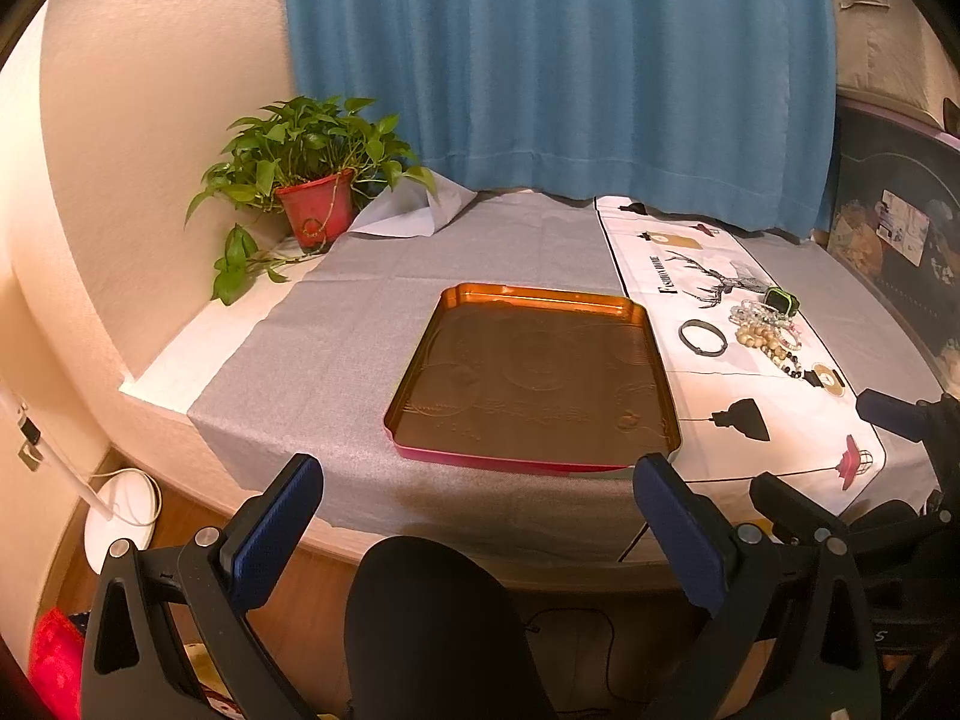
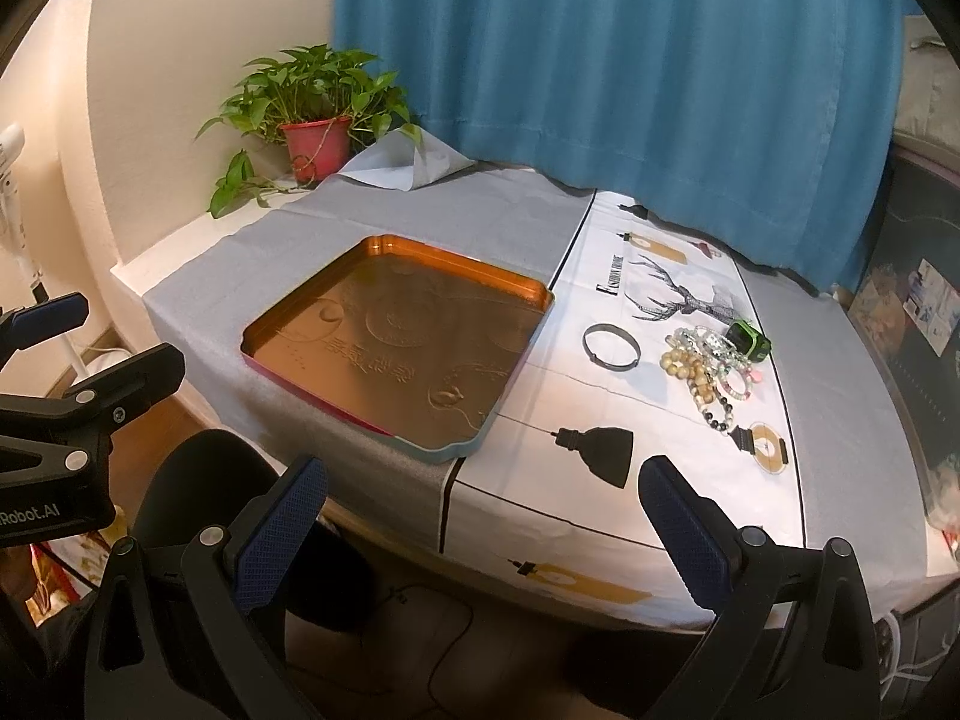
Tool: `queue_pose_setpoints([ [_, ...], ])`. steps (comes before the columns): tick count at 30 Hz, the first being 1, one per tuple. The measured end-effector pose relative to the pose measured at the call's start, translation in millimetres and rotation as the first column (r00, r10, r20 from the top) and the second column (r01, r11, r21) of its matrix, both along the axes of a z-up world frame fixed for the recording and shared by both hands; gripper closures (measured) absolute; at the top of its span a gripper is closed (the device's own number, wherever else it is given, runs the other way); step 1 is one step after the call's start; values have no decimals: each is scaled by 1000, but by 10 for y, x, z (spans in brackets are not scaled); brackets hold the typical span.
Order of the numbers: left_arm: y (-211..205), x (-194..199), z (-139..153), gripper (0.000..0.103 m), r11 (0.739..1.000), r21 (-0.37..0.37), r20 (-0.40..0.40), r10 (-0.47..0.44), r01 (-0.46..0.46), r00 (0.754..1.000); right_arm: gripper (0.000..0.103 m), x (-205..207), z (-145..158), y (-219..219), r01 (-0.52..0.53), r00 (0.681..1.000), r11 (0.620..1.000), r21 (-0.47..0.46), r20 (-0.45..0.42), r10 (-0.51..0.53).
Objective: Organize jewelry
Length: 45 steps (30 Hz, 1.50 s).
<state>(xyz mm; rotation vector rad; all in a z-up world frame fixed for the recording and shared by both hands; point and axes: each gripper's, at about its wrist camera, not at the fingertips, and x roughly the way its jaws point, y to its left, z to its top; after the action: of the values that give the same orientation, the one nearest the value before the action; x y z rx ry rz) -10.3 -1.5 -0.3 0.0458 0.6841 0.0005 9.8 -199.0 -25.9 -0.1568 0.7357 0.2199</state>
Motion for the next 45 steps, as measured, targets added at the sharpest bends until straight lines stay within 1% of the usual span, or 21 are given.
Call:
queue_pose_setpoints([
  [45,-77,-55,-22,0,1000,11,2,-4,4,1000,0,4,10,-20,-4,1000,1000,4,0,4],
])
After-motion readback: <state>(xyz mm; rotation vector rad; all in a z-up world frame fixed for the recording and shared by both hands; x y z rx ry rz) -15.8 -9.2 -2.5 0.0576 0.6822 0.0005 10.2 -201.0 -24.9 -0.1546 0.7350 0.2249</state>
